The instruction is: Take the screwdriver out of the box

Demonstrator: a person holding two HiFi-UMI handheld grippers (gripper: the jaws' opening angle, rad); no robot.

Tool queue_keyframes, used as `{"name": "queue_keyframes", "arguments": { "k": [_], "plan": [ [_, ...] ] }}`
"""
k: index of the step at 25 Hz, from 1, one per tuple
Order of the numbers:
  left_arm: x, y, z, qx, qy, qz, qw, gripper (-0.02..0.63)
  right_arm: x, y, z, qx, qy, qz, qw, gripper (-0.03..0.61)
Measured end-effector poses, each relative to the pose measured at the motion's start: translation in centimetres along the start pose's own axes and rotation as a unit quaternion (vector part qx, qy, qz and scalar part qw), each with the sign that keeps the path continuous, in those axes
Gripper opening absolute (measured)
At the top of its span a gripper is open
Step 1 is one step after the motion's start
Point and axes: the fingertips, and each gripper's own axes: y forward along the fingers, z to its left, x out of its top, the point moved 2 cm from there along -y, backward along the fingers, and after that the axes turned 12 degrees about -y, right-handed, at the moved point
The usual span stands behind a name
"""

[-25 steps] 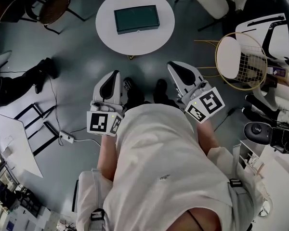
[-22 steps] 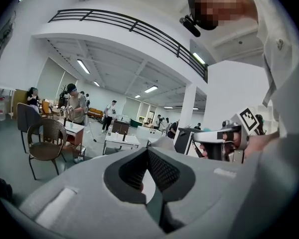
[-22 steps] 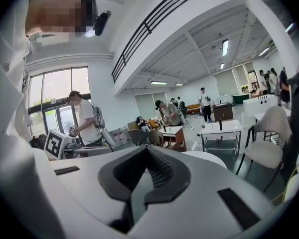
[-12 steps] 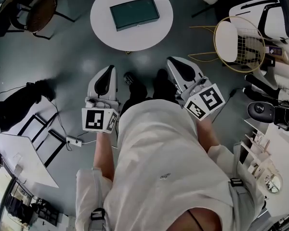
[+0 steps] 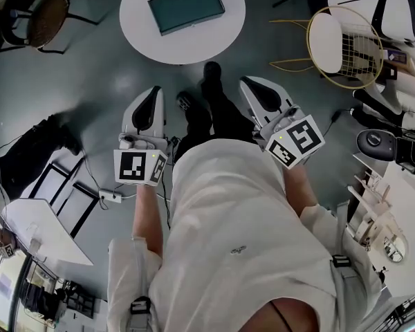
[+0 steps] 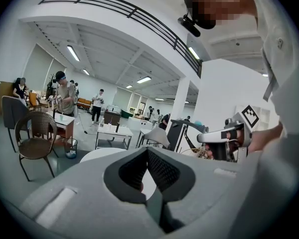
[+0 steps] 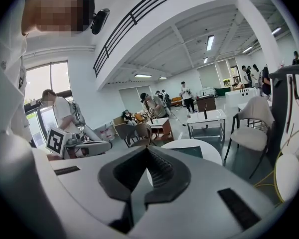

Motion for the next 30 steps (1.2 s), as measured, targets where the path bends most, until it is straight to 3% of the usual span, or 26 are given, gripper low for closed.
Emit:
{"name": "queue_keyframes", "arguments": {
  "k": [17,30],
  "plan": [
    [5.1,5.7,-3.3,0.041,0.028,-0.037,0.9981,0.011,4.8,4.3,-8.1,0.062,-0.015,-0.055,0.996,0.006],
    [4.7,10.9,-2.9,0.109,0.003,-0.037,0.9934,0.011,3.2,8.6,-13.0,0.135,-0.014,-0.007,0.991,0.008]
  ]
}}
